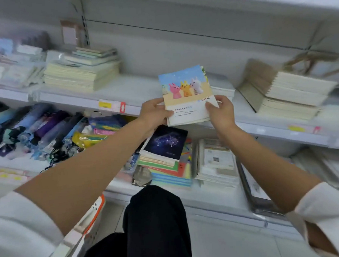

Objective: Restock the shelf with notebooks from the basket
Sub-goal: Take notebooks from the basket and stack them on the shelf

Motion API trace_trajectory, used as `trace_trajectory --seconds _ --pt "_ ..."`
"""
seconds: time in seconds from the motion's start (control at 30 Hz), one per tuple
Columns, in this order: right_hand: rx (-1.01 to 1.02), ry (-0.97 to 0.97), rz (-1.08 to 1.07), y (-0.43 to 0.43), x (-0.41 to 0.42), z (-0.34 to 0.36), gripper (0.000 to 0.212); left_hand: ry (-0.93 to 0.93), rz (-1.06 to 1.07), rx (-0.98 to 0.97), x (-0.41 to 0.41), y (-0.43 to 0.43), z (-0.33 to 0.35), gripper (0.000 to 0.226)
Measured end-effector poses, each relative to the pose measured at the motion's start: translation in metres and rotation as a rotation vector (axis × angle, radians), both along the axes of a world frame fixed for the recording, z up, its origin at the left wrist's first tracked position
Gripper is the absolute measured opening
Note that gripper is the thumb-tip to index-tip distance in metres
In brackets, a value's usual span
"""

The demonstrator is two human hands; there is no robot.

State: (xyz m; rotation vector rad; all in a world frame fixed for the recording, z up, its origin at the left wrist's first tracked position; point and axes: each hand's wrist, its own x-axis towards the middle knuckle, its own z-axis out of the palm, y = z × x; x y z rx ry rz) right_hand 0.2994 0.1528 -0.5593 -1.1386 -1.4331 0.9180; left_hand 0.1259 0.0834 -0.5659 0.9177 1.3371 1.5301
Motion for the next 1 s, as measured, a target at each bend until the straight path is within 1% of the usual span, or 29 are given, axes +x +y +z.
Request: trace_trajectory --seconds 0.13,0.27,0.33,0.47,0.53,0.63,0.73,0.8,0.83,0.9,0.93,1.0 --pt "0.034 -0.051 -0.021 0.027 0.038 0.009 0.021 0.104 0.043 0.016 0.032 0.048 0.019 0.059" --pt "0.018 -0.097 0.003 0.056 0.061 0.016 0.023 0.198 0.034 0.034 0.048 0.094 0.031 0.055" --pt "0.043 -0.131 -0.049 0.07 0.065 0.019 0.024 0.227 0.043 0.038 0.052 0.116 0.037 0.05" --pt "0.161 -0.191 -0.176 0.096 0.063 0.026 0.032 0.281 0.082 0.066 0.062 0.161 0.045 0.041" --pt "0.181 -0.217 -0.183 0.111 0.062 0.031 0.035 0.339 0.085 0.083 0.064 0.181 0.048 0.036" --pt "0.153 -0.381 -0.216 0.14 0.059 0.031 0.033 0.426 0.076 0.07 0.061 0.204 0.046 0.029" --pt "0.05 -0.577 -0.158 0.162 0.058 0.017 0.032 0.525 0.02 0.032 0.053 0.216 0.035 0.021" --pt "0.054 -0.713 -0.09 0.17 0.064 0.006 0.035 0.495 -0.019 0.043 0.045 0.217 0.028 0.013" --pt "0.083 -0.768 -0.05 0.173 0.068 0.002 0.037 0.467 -0.032 0.06 0.04 0.217 0.025 0.021" --pt "0.144 -0.877 0.014 0.177 0.077 -0.002 0.052 0.472 -0.036 0.077 0.03 0.216 0.017 0.049" --pt "0.181 -0.917 0.034 0.179 0.08 -0.002 0.056 0.508 -0.037 0.08 0.026 0.214 0.012 0.055" --pt "0.254 -0.921 0.05 0.183 0.084 -0.004 0.053 0.567 -0.035 0.091 0.024 0.213 0.005 0.05"
